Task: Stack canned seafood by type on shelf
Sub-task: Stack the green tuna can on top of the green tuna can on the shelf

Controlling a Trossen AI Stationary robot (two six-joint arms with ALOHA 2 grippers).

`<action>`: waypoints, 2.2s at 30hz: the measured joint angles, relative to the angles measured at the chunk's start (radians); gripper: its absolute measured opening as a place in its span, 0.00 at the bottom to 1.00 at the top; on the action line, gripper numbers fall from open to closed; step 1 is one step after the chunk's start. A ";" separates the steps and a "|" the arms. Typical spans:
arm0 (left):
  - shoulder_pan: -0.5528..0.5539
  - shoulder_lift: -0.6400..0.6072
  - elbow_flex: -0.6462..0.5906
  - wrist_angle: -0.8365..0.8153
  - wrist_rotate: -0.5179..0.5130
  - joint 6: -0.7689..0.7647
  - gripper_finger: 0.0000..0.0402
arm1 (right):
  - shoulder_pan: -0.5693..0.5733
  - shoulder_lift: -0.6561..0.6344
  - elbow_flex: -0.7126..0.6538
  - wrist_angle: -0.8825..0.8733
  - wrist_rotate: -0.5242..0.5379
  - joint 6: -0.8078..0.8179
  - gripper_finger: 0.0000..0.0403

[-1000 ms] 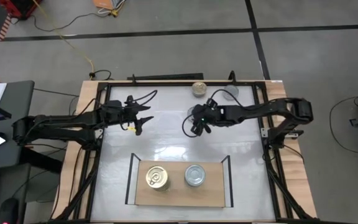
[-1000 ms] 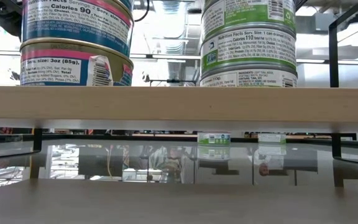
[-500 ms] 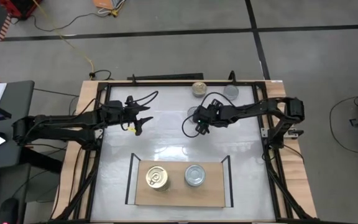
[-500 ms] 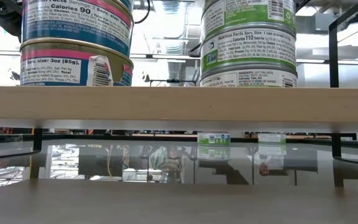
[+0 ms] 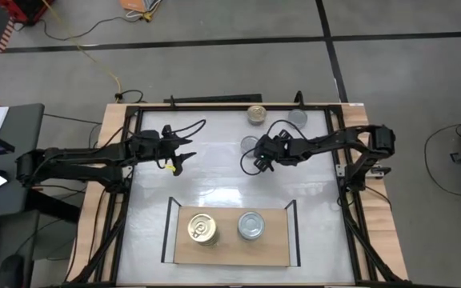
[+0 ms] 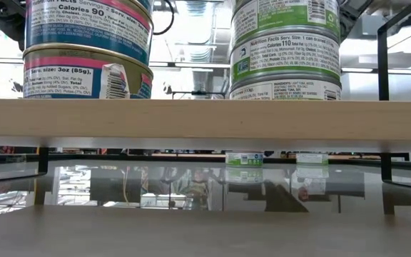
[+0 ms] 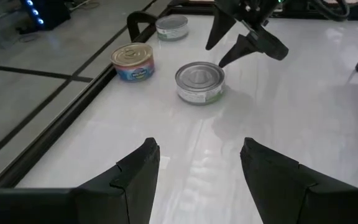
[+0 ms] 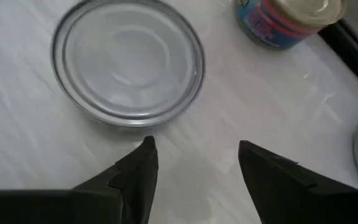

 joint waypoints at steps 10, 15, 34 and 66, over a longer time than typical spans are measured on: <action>0.000 0.000 0.000 0.015 0.000 -0.004 0.53 | -0.013 -0.066 -0.024 0.098 -0.012 0.014 0.59; 0.000 0.000 0.000 0.009 0.000 -0.004 0.53 | -0.044 -0.011 -0.024 0.159 -0.076 0.014 0.57; 0.000 0.000 0.000 -0.069 0.006 -0.040 0.53 | -0.046 -0.003 -0.154 0.125 -0.096 0.250 0.04; 0.000 0.000 0.000 0.000 0.014 -0.001 0.53 | -0.066 -0.182 -0.185 0.526 -0.248 -0.195 0.90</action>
